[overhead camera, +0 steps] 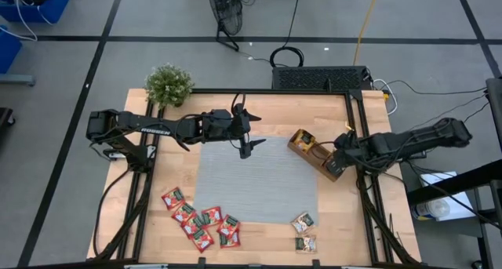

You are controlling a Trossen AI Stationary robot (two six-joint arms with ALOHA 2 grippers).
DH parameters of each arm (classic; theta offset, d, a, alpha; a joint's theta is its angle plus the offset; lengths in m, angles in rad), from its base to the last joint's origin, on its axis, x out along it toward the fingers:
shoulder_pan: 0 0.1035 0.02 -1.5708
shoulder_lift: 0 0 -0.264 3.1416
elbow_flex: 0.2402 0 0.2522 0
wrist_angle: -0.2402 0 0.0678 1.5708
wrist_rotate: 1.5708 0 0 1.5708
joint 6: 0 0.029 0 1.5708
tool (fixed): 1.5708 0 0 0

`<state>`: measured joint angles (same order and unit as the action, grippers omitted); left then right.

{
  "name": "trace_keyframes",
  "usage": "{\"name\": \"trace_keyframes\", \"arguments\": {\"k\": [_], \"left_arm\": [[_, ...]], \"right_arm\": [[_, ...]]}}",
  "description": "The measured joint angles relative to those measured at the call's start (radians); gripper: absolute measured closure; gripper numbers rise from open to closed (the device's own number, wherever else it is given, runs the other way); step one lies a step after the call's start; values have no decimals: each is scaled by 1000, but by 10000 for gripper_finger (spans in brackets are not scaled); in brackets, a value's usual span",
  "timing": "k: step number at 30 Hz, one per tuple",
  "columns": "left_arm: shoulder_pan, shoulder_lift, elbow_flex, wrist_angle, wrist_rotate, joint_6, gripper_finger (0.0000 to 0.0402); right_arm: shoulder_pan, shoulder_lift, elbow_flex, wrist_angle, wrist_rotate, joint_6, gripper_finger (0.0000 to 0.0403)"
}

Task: Pick & Place Tea
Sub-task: Put the brown tea bag into the right section of the wooden organizer

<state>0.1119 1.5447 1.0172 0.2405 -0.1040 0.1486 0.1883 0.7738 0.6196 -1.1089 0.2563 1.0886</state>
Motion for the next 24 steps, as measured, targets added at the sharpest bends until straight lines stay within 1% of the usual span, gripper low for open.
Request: {"name": "trace_keyframes", "arguments": {"k": [7,9,12,18,21,24], "left_arm": [[0,0,0,0,0,0,36],[0,0,0,0,0,0,36],[0,0,0,0,0,0,36],[0,0,0,0,0,0,36],[0,0,0,0,0,0,36],[0,0,0,0,0,0,36]], "right_arm": [[-13,0,-6,14,1,-31,402],[-13,0,-6,24,3,-42,396],[-13,0,-6,29,17,-53,372],[-13,0,-6,20,112,-74,312],[-13,0,-6,30,113,-117,292],[-13,0,-6,49,109,-136,284]]}}
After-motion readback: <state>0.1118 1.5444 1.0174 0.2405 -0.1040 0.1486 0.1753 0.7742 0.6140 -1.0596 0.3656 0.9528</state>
